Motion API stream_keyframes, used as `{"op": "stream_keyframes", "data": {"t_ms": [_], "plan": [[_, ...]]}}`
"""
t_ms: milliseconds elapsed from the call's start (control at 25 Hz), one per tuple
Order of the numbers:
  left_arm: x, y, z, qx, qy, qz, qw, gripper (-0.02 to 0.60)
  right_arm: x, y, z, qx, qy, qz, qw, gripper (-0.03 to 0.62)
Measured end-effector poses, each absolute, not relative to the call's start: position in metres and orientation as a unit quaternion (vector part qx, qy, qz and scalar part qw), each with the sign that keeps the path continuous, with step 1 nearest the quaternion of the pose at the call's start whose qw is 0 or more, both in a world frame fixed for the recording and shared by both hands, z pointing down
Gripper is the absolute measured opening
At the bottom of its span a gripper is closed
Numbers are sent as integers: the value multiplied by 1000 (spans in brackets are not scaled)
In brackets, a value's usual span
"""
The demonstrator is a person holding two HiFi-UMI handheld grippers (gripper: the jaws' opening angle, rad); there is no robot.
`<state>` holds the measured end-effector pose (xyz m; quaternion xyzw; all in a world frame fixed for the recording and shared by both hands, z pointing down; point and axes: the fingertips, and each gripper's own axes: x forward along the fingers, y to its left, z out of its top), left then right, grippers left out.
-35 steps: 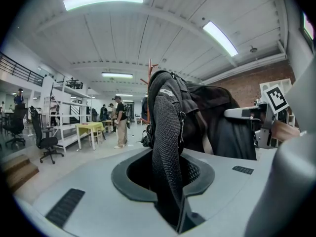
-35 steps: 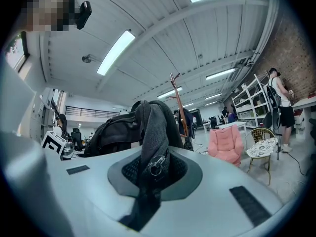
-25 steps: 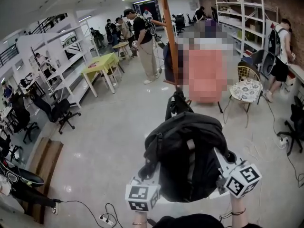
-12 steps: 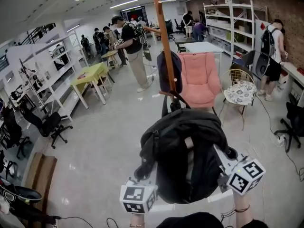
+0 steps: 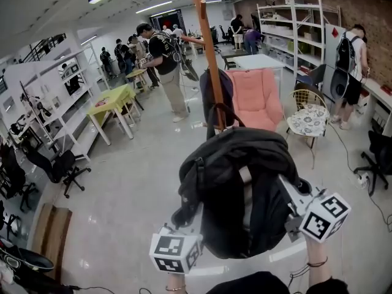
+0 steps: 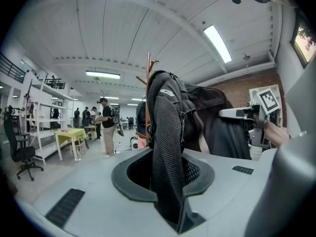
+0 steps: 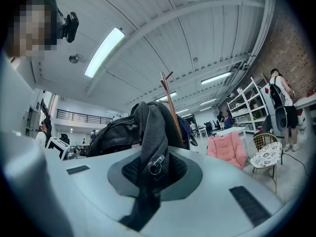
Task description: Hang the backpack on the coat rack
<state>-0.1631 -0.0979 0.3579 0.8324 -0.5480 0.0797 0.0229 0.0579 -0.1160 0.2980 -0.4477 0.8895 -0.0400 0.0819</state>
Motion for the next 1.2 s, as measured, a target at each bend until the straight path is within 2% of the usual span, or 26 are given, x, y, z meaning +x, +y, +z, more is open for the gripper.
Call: {"op": "stream_keyframes", "data": {"t_ms": [720,1200], "plan": [[-155,-202,357,823,-562,83,28,92,65,-231,301,-431,896,-59,90,34],[-143,-282,379,812,-572,95,66,92,74,-315,322,-418,901,-95,64,34]]}}
